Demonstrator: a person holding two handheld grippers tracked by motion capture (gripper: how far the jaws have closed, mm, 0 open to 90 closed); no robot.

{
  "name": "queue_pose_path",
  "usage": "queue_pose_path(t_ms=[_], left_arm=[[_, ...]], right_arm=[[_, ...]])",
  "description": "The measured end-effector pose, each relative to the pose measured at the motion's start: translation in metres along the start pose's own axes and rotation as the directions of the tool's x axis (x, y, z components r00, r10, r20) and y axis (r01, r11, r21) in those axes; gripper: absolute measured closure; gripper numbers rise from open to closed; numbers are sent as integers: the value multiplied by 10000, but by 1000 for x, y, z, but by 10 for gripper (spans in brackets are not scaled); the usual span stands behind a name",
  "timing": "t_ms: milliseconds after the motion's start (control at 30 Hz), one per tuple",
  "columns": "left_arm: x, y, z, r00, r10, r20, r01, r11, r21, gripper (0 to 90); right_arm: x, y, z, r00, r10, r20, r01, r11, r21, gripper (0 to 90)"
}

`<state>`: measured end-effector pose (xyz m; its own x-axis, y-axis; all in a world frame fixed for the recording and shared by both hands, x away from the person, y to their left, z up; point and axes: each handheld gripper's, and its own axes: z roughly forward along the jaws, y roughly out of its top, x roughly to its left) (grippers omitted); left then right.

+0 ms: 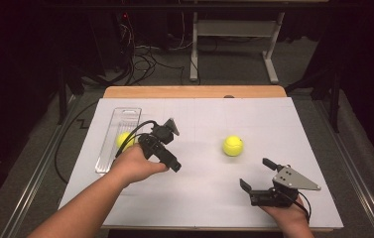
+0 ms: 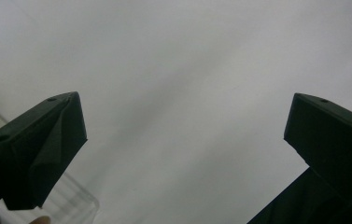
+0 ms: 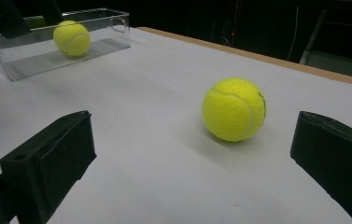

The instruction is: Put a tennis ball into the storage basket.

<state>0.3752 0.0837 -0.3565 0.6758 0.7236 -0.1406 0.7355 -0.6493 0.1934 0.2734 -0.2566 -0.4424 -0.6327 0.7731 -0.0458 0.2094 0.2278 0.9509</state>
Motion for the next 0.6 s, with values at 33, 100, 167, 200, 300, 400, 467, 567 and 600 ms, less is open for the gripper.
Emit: queue_pose_path(t_ms=[33, 100, 167, 200, 300, 400, 467, 567, 600], left_arm=[[-2, 1, 1, 10000, 47, 44, -47, 10000, 26, 2], [-6, 4, 3, 9999, 116, 118, -116, 9999, -28, 2], [-10, 6, 5, 9995, 233, 236, -231, 9997, -88, 2], [-12, 6, 6, 9993, 275, 259, -272, 9996, -100, 2], [-18, 7, 11, 9985, 382, 401, -375, 9991, -183, 2], [-23, 8, 17, 9978, 504, 432, -497, 9986, -179, 2], [-25, 8, 20, 9971, 573, 498, -566, 9983, -150, 3], [-28, 8, 26, 9969, 644, 463, -644, 9979, -10, 4], [-28, 9, 26, 9967, 667, 467, -668, 9978, 14, 4]], right_arm=[[0, 0, 0, 10000, 10, 3, -10, 10000, -8, 2], [-1, 1, 1, 10000, 57, 27, -57, 10000, -30, 2], [-1, 1, 2, 10000, 86, 50, -85, 10000, -40, 2], [-2, 1, 3, 9999, 123, 52, -123, 9999, -42, 2], [-2, 1, 6, 9998, 172, 127, -172, 9999, -15, 2], [-2, 2, 7, 9997, 148, 170, -148, 9999, 12, 2], [-1, 1, 7, 9997, 146, 171, -146, 9999, 18, 2], [0, 0, 7, 9997, 160, 170, -161, 9998, 90, 2], [0, -1, 7, 9997, 153, 178, -155, 9998, 110, 2]])
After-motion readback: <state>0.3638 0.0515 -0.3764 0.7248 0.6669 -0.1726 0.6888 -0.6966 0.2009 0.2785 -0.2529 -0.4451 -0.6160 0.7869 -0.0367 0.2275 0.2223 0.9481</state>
